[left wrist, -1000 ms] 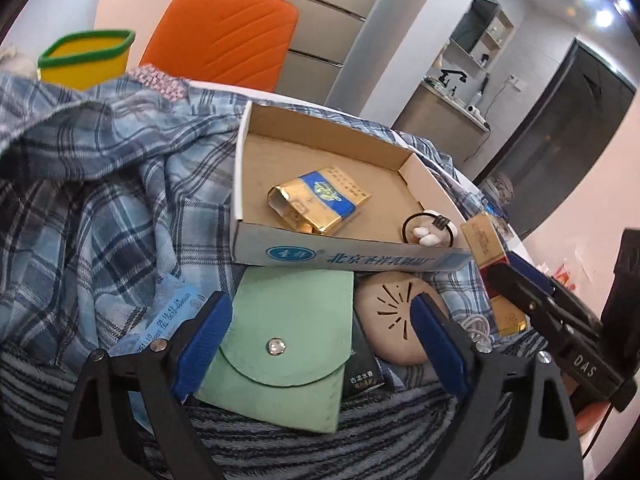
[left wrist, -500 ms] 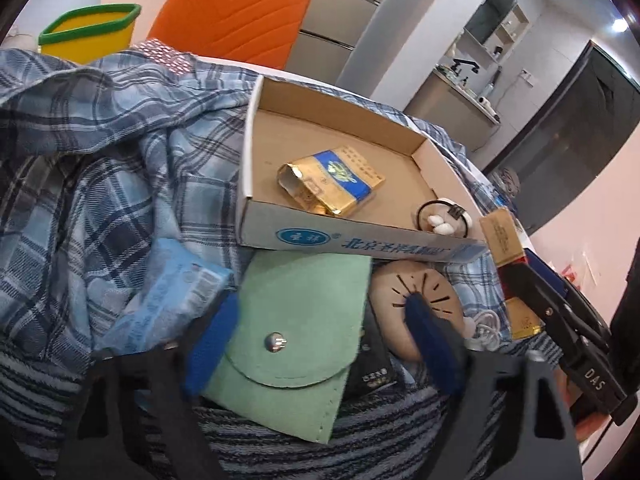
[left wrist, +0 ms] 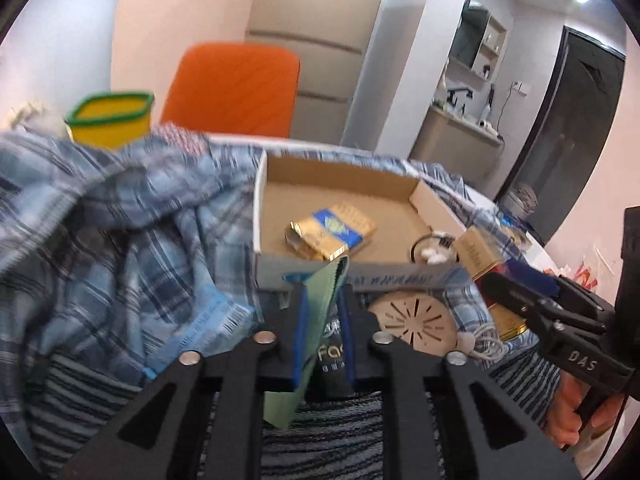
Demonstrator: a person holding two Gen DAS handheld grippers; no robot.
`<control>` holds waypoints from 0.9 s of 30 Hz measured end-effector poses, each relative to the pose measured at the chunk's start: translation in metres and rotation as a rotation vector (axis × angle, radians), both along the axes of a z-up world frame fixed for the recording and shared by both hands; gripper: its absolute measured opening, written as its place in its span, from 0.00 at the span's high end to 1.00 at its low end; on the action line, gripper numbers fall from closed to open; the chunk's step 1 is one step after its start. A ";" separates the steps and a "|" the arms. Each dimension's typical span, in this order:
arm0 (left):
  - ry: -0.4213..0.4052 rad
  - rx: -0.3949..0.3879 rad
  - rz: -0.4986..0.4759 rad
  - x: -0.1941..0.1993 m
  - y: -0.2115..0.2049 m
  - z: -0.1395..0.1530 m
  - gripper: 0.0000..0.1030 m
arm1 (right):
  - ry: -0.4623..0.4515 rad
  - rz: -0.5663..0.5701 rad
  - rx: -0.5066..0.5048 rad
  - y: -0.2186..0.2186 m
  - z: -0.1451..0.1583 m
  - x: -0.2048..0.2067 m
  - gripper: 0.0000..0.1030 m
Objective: Organize soft objects
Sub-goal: 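Grasp the mint-green pouch with the left tool while the right tool holds the Liqun pack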
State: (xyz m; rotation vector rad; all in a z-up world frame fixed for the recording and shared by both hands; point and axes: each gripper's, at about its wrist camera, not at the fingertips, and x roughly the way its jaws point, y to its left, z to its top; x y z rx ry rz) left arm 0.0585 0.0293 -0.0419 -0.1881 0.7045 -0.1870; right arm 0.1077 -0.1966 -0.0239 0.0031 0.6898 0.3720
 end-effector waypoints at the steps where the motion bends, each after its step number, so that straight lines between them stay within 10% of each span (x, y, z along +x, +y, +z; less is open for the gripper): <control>1: -0.019 0.005 0.001 -0.003 0.000 0.004 0.90 | -0.002 0.000 -0.001 0.000 0.000 0.000 0.43; 10: -0.085 0.012 -0.037 -0.015 -0.009 0.028 0.95 | -0.004 0.001 -0.001 -0.001 0.001 -0.001 0.43; 27: 0.042 0.148 0.047 0.014 -0.008 0.001 0.90 | 0.000 0.006 -0.003 0.000 0.001 -0.001 0.43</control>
